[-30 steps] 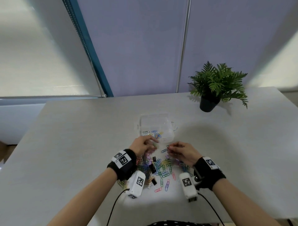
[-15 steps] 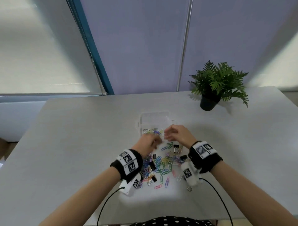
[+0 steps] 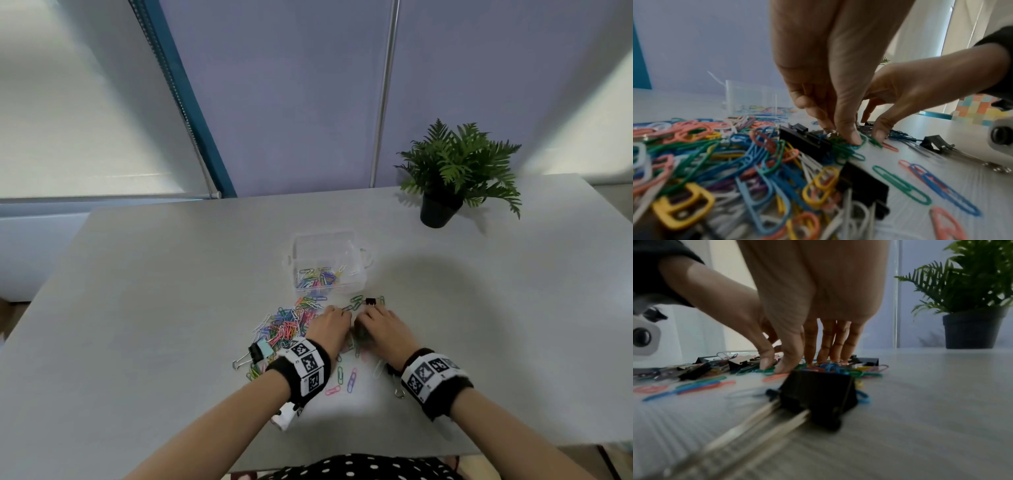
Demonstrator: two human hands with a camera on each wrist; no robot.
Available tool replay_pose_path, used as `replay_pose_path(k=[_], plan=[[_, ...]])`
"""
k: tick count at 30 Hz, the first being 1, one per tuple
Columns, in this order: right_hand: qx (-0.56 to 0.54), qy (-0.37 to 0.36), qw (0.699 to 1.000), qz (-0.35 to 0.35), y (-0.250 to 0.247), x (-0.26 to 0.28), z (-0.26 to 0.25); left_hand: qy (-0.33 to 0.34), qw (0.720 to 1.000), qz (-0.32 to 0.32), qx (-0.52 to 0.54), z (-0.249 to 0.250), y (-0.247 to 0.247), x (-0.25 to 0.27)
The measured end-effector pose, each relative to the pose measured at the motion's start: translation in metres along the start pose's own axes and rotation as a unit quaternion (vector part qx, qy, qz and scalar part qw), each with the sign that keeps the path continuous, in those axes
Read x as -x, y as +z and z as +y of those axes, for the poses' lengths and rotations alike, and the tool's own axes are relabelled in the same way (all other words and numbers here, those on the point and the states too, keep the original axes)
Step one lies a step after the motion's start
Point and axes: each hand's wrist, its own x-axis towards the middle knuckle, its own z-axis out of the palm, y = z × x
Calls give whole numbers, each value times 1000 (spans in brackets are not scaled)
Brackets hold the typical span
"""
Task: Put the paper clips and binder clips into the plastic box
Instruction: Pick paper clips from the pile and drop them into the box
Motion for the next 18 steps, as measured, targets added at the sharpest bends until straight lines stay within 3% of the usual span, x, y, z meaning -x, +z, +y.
replay_pose_path(k=[9,14,18], plan=[[-56,10,998,-1,-7,-7,4,43,998,-19,28,-13,-3,-2],[-233,75,970,6,-17,-6,8,31,980,-1,196,-27,-13,-3],[-353,115,928,22,-24,-8,8,-12,930,5,368,-40,-26,0]])
